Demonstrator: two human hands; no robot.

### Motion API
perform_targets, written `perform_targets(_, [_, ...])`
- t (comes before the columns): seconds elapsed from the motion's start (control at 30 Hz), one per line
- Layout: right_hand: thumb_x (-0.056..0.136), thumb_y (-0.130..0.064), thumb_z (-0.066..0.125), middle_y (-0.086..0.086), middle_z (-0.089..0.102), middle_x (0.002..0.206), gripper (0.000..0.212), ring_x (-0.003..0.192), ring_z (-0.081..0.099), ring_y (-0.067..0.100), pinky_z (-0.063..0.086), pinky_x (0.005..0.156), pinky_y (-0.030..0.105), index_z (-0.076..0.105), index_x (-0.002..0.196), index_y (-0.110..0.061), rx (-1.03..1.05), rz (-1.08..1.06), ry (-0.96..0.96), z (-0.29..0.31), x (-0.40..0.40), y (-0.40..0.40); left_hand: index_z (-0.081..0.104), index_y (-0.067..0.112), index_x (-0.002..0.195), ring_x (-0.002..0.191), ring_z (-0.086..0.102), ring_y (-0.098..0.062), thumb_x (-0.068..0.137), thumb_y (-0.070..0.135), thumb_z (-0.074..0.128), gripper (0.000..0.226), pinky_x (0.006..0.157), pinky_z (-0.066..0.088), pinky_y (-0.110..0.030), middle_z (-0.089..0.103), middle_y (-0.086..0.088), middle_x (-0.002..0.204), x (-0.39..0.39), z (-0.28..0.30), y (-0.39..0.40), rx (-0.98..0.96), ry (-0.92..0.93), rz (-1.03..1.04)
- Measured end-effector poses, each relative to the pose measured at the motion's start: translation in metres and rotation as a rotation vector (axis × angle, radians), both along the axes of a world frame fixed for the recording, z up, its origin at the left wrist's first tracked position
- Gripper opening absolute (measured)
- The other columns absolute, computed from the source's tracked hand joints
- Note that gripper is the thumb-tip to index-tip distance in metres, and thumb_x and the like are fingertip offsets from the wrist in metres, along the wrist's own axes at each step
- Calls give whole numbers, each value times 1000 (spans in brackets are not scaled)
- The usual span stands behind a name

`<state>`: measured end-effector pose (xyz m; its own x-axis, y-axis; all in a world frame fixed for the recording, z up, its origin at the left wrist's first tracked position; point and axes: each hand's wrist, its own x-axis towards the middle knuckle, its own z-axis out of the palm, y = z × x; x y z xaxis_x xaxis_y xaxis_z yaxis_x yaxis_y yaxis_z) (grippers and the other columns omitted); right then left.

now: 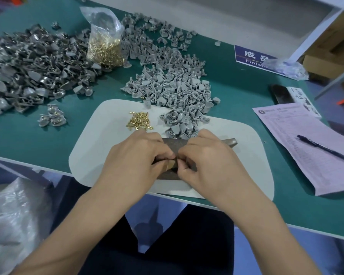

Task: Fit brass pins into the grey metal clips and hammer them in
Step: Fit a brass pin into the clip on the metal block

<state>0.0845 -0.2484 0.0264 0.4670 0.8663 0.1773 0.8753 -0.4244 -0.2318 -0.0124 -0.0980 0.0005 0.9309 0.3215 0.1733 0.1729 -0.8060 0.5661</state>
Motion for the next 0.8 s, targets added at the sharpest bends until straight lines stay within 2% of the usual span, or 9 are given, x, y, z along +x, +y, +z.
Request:
perform_targets(0.1, [85,-12,68,-1,57,69,15,78,42,19,49,71,40,71,71,-9,34,24,39,-4,6,-2,73,41,89,88,45,-6,81,36,77,10,68,47,-33,61,18,84,0,0,0,4,-2,1])
perform_targets(0.23, [86,-4,74,0,58,66,13,71,46,20,43,70,28,73,74,-7,277,-54,73,-20,-3,-12,73,43,88,87,46,-4,82,44,76,6,66,45,-31,60,18,82,-1,0,0,-26,-16,-5])
perform_targets(0.37, [82,1,79,-5,57,66,14,69,46,20,43,70,26,73,74,-9,440,-167,94,-35,-13,-15,73,44,87,88,48,-5,83,49,73,7,67,47,-32,60,19,82,-2,0,0,-60,-26,-7])
perform_targets(0.47, [81,2,80,-12,47,66,18,69,43,17,37,71,20,72,71,-11,466,-194,112,-37,-15,-14,74,43,88,88,49,-5,82,49,74,8,68,48,-33,61,18,83,-1,0,0,-59,-25,-8])
perform_targets(0.53, [82,1,80,-11,43,63,19,67,41,18,37,69,22,71,69,-11,455,-191,117,-37,-16,-14,74,42,88,88,49,-5,82,49,75,9,68,48,-33,62,18,83,-2,-1,1,-50,-28,-6])
perform_targets(0.67, [82,-2,79,-6,45,59,20,65,42,20,41,69,30,69,67,-11,423,-171,109,-36,-12,-14,74,42,87,88,49,-4,82,48,75,8,68,48,-33,62,17,82,-2,-1,0,-51,-40,-6])
perform_targets(0.8, [83,-8,80,-10,56,68,9,71,49,13,40,71,20,76,80,-16,428,-172,207,-38,-9,-18,73,43,86,86,49,-3,81,51,74,9,66,47,-31,61,19,82,-1,-3,0,-43,-44,-1])
